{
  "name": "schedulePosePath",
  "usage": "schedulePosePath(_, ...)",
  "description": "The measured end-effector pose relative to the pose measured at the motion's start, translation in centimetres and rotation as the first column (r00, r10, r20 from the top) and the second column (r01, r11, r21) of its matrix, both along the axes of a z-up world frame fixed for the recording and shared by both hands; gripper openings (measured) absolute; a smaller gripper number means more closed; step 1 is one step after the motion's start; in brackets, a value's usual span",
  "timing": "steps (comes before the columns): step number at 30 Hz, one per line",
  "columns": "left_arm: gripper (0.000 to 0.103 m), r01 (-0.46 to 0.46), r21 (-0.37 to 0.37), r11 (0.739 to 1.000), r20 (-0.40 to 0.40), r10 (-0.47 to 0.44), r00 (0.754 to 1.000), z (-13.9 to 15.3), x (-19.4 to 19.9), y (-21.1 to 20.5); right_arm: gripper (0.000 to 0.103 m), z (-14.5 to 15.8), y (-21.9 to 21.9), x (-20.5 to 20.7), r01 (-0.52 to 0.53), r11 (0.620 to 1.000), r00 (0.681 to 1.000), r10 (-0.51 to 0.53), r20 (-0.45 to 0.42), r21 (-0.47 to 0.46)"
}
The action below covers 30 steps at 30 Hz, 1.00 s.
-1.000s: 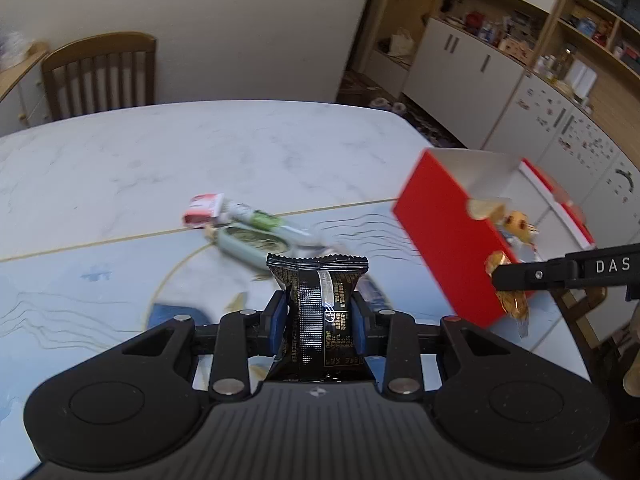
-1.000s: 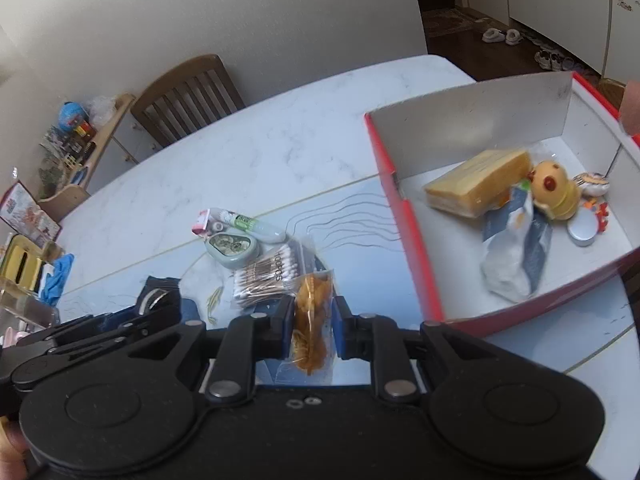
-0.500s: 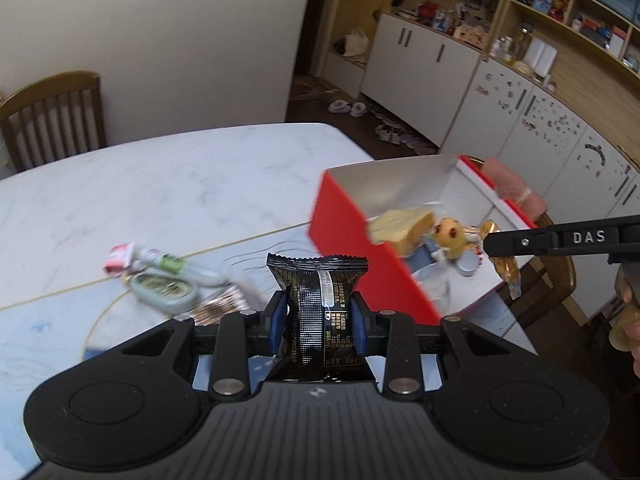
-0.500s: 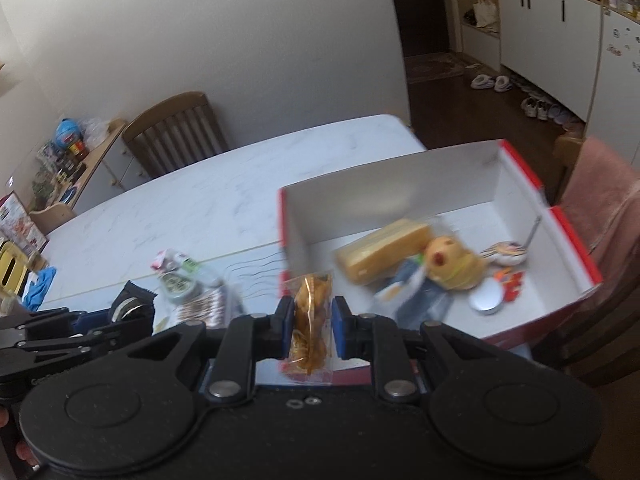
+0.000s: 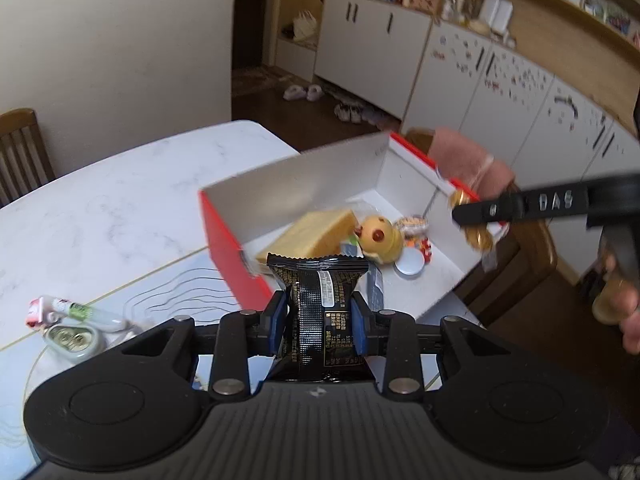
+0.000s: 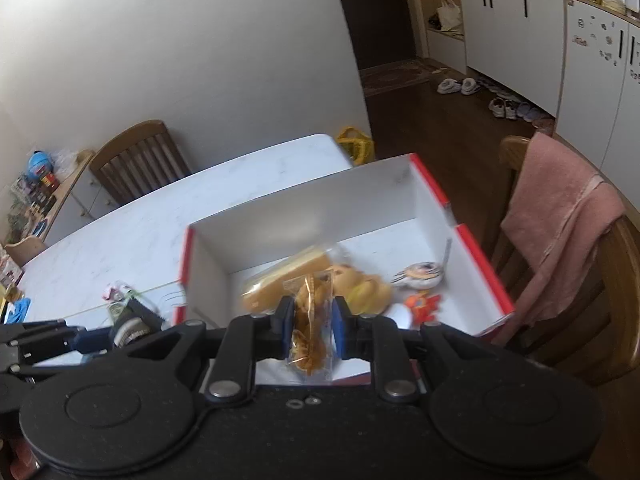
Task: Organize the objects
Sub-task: 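Carry the black packet and orange snack stick over the red shoebox, then lower both items into the shoebox and open both tools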
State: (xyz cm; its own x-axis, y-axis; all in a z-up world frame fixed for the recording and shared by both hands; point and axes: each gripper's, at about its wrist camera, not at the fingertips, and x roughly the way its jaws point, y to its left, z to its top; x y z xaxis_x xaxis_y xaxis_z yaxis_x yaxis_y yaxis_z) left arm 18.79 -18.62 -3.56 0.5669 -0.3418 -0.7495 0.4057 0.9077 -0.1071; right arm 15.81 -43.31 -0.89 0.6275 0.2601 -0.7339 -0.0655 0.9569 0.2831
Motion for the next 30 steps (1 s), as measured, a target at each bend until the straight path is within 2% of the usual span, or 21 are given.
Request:
schedulePosePath(6, 0.032, 0.019, 0.058, 0.998, -0.008, -0.019, 1.0, -1.2, 1.5, -3.0, 0.019, -1.0, -2.5, 1.5, 0.024, 1.0, 1.0, -0.024, -0.008, 0.0)
schedulePosePath(13, 0.032, 0.031, 0.078, 0.996, -0.015, -0.03, 0.999, -1.4, 3.4, -6.1, 0.019, -1.9, -3.9, 4.3, 0.028, 1.0, 0.999, -0.029, -0.015, -0.012)
schedulePosePath(21, 0.032, 0.084, 0.096, 0.992, -0.068, -0.077, 0.995, -2.5, 5.2, -10.0, 0.019, -3.9, -3.7, 8.3, 0.001, 0.999, 0.999, -0.002, -0.046, -0.036)
schedulePosePath(30, 0.032, 0.091, 0.143, 0.986, -0.14, -0.071, 0.988, -5.1, 7.4, -11.9, 0.019, -7.1, -2.5, 11.7, -0.033, 0.995, 0.995, 0.024, -0.094, -0.089)
